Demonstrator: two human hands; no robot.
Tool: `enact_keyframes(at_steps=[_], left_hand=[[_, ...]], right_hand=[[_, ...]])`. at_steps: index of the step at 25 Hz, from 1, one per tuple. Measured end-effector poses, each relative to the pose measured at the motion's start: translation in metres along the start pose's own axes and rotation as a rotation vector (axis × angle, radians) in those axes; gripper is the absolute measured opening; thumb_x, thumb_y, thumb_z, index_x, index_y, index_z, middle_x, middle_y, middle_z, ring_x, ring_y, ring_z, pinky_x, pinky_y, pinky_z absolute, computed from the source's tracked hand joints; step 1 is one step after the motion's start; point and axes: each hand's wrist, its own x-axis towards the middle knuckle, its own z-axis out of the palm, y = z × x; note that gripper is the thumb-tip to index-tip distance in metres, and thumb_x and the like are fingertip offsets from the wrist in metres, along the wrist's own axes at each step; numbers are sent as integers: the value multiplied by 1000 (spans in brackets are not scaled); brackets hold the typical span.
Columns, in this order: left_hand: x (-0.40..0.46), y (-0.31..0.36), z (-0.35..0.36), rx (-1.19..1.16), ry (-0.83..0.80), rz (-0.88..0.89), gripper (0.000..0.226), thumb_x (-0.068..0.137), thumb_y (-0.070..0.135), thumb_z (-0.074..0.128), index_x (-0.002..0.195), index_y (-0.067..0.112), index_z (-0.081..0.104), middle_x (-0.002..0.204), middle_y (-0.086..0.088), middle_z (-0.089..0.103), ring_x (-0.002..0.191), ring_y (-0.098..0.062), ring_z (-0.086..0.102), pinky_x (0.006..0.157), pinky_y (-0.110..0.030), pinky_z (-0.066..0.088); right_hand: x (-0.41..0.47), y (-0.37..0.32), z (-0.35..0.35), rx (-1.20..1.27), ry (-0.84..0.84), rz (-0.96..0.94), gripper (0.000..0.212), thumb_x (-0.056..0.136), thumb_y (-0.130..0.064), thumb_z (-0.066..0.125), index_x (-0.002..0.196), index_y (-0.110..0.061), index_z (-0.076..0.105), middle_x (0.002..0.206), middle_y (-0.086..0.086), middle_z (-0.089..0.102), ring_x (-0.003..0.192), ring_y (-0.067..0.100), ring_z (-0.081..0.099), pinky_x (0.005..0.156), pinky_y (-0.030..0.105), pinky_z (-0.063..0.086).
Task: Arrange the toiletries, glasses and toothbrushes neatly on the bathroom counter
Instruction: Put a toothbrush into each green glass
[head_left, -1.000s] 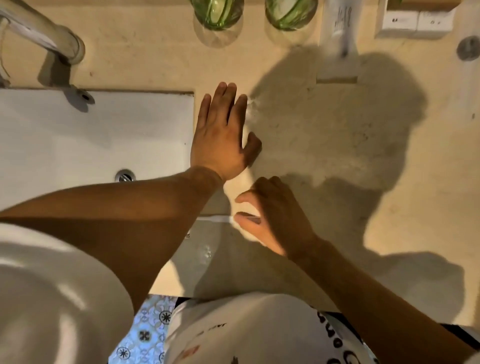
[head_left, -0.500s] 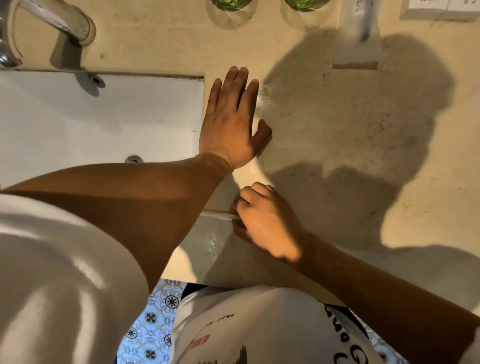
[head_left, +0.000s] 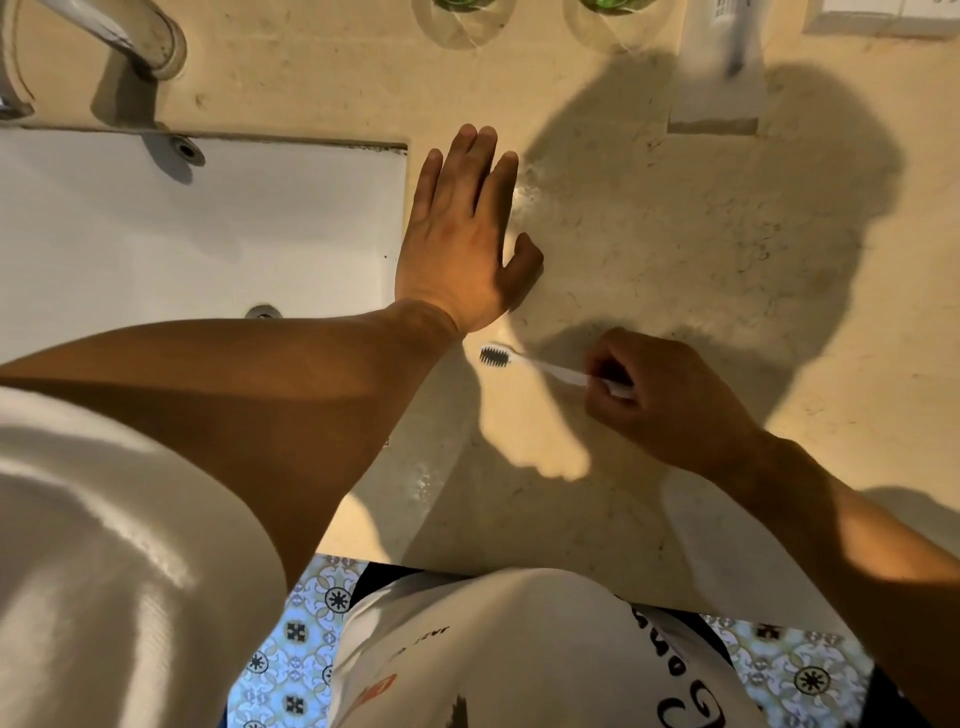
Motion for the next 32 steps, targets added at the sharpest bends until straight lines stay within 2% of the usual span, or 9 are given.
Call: enact_keyframes(at_steps=[3,5,8,12,15,20,24,29,32], left_hand=[[-1,0,0,-8,-9,10,71,89,40,53,148,3,41,160,-21,33,153,-38,22,126,-53,15],[0,-1,0,-12,-13,13,72,88,40,54,149,3,40,161,-21,32,154,-37,20,126,-53,14],[3,-3,2,-16,-5,13,73,88,43,52,150,6,38,162,-20,30,154,-35,18,126,-52,13],[2,-4,1,-9,-6,22,75,86,45,50,149,4,40,161,-21,31,153,-36,19,126,-52,14],[1,-3,1,15,-24,13,75,87,45,52,150,6,39,163,-18,29,154,-33,17,127,-50,13],[1,-5,4,9,-6,10,75,88,47,51,151,10,36,163,-15,28,155,-30,16,127,-47,12],[1,-6,7,-5,29,8,75,88,45,53,152,10,35,162,-15,30,155,-29,15,128,-45,11],[-1,-6,14,-79,136,36,68,86,37,58,145,3,49,158,-19,39,154,-31,23,124,-53,21],[-1,-6,17,-75,131,30,68,87,38,56,146,4,48,159,-17,39,155,-28,21,122,-54,24]], right_hand=[[7,8,-14,57,169,108,6,92,-28,61,95,-25,65,74,-21,57,66,-5,60,55,5,40],[18,10,-27,111,303,113,11,95,-28,61,93,-21,69,69,-16,62,68,1,62,53,10,45],[40,5,-48,342,427,175,16,98,-33,60,88,-25,70,66,-4,67,59,8,64,52,18,51],[82,-27,-77,625,554,99,14,100,-24,61,95,-22,74,69,-4,69,60,2,61,55,13,50],[120,-62,-96,721,590,55,15,100,-19,61,104,-16,75,77,-2,73,67,4,64,58,13,51],[163,-103,-119,660,639,-116,15,98,-22,63,97,-17,77,87,10,66,78,21,62,69,29,53],[187,-116,-133,564,716,-168,27,98,-24,61,89,-3,76,74,21,66,70,30,62,68,50,52],[202,-122,-142,664,760,-135,22,96,-25,63,87,-11,78,69,21,63,63,33,56,61,47,50],[209,-123,-145,720,750,-128,22,96,-25,63,88,-12,78,69,21,63,64,38,55,59,47,50]])
